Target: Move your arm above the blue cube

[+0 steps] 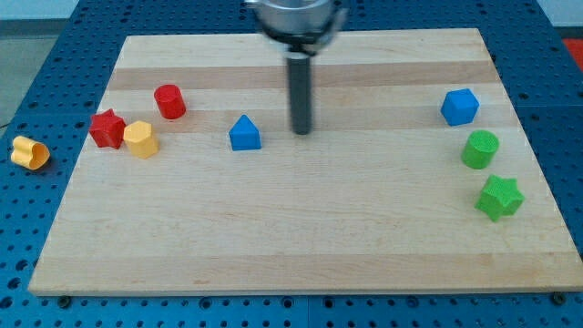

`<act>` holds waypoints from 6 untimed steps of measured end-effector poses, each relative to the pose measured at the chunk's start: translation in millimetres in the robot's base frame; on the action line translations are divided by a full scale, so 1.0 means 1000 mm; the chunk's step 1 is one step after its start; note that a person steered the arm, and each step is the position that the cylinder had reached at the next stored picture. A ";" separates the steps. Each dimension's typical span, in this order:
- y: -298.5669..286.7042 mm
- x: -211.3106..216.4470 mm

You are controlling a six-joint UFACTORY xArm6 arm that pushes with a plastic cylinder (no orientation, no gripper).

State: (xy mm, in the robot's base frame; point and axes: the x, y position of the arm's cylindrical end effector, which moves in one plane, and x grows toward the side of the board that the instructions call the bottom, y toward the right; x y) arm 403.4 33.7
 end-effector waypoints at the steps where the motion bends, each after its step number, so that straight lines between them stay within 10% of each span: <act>1: -0.010 0.008; 3: -0.189 0.010; 6: 0.110 -0.084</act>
